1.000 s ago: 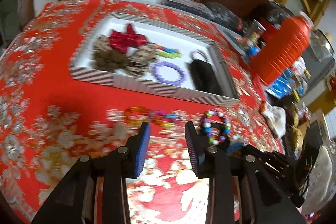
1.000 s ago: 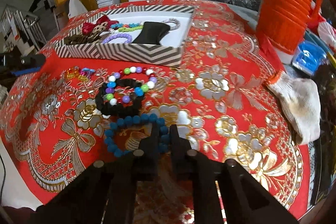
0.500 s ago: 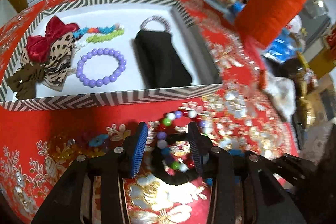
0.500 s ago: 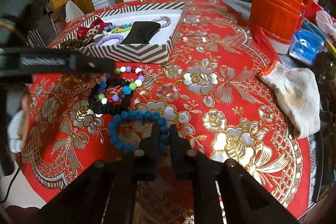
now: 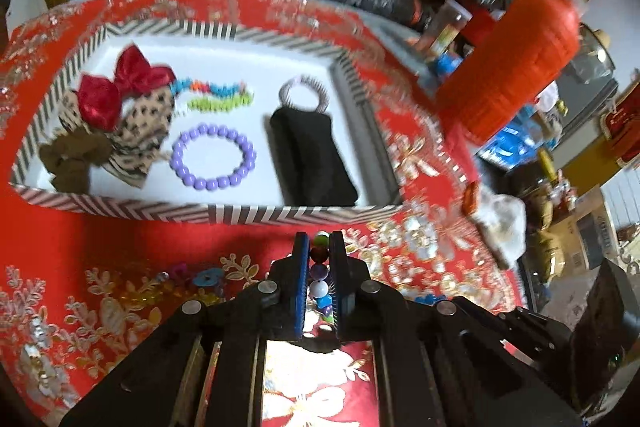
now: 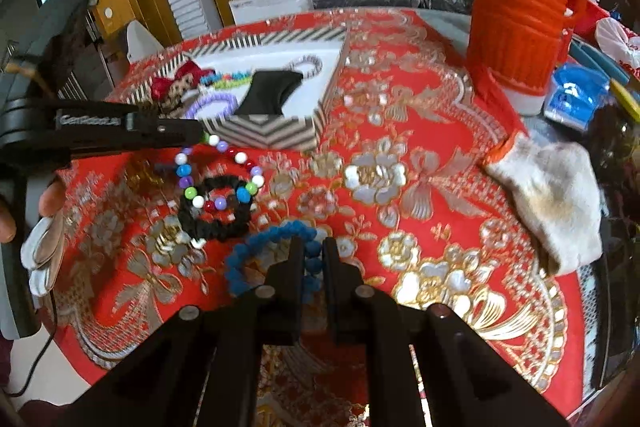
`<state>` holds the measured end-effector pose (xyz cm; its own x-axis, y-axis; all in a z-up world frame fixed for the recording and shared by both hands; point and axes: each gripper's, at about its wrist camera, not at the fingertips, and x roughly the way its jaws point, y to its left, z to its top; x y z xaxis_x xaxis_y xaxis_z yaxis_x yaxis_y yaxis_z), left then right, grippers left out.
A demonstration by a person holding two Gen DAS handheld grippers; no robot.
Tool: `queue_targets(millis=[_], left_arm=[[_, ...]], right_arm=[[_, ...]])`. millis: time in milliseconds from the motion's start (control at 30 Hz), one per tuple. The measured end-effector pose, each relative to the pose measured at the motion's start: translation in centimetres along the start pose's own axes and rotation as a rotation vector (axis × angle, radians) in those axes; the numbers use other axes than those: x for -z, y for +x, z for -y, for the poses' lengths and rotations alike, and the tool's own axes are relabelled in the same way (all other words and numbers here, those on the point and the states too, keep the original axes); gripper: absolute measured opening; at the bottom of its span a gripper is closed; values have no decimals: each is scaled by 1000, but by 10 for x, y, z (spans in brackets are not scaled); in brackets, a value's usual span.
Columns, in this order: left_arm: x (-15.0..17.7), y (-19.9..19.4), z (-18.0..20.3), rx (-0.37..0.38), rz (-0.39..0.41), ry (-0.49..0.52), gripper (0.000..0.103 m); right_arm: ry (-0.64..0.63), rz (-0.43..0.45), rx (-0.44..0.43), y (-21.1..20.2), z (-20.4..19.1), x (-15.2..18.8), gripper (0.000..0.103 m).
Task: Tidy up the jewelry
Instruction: 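Carry both bracelets into the tray and open both tools to release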
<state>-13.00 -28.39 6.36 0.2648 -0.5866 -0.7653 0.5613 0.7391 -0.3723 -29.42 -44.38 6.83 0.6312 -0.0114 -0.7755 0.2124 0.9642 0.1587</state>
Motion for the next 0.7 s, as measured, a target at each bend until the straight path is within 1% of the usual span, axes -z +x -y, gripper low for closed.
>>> queue_targets(millis=[167,367,533,700], left_arm=[[-8,-27,3,6,63,-1,2],[-20,-53,7,5,110,12,2],[-28,-68,9,-18,142,32,2],[-33,-74,8,-55,162,49,2]], right_arm=[[-22,43,-16,-18,-9,-12,9],[-57,77,-10,-34,-18,-26,9],[-69,99,-15,-42,-22,-37,9],[-99,111,-9,-43,-29,-48,9]])
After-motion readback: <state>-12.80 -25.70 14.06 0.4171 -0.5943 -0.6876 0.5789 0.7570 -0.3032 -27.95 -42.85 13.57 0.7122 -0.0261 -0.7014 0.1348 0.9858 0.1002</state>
